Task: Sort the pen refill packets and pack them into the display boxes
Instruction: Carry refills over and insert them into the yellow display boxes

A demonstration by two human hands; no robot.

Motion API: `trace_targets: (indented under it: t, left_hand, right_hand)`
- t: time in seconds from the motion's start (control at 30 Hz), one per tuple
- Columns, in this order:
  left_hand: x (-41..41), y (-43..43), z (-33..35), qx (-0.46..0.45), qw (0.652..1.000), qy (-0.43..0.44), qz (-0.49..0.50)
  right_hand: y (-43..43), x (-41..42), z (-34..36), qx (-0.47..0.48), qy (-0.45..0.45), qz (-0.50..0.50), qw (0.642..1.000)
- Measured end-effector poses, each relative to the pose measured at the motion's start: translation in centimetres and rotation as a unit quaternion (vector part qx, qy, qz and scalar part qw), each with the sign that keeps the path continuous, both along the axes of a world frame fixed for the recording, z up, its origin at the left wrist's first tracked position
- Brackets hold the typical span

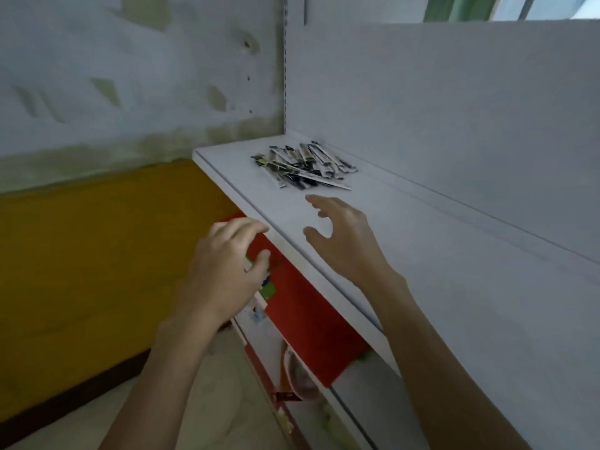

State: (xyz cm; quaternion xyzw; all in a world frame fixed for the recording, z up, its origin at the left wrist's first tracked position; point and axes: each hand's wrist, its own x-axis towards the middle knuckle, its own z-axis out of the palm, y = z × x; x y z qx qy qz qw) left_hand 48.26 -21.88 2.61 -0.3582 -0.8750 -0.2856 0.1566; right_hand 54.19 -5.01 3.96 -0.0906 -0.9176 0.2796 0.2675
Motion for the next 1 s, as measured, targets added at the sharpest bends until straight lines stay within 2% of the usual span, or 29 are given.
trace_targets:
  t: [0.33, 0.57, 0.73, 0.9, 1.0]
  left_hand:
    - [-18.4, -1.7, 1.4, -0.021, 0.996, -0.002, -0.090]
    - [-27.7, 3.9, 0.3, -0.015, 0.987, -0.017, -0.156]
    - [-33.0, 9.0, -0.7, -0.045, 0.976, -0.017, -0.214]
    - [-36.9, 14.3, -1.4, -0.026, 0.956, -0.019, -0.291]
    - [-38.1, 17.5, -1.6, -0.035, 0.935, -0.028, -0.352]
  right_hand:
    - [-1.1, -16.4, 0.2, -0.040, -0.016, -0.087, 0.995]
    - [5.0, -23.6, 0.9, -0.003, -0.072, -0.163, 0.984]
    - [10.1, -27.1, 0.5, -0.042, -0.070, -0.225, 0.971]
    - [13.2, -28.0, -0.7, -0.030, -0.168, -0.255, 0.952]
    - [14.8, -26.7, -1.1, -0.026, -0.233, -0.307, 0.922]
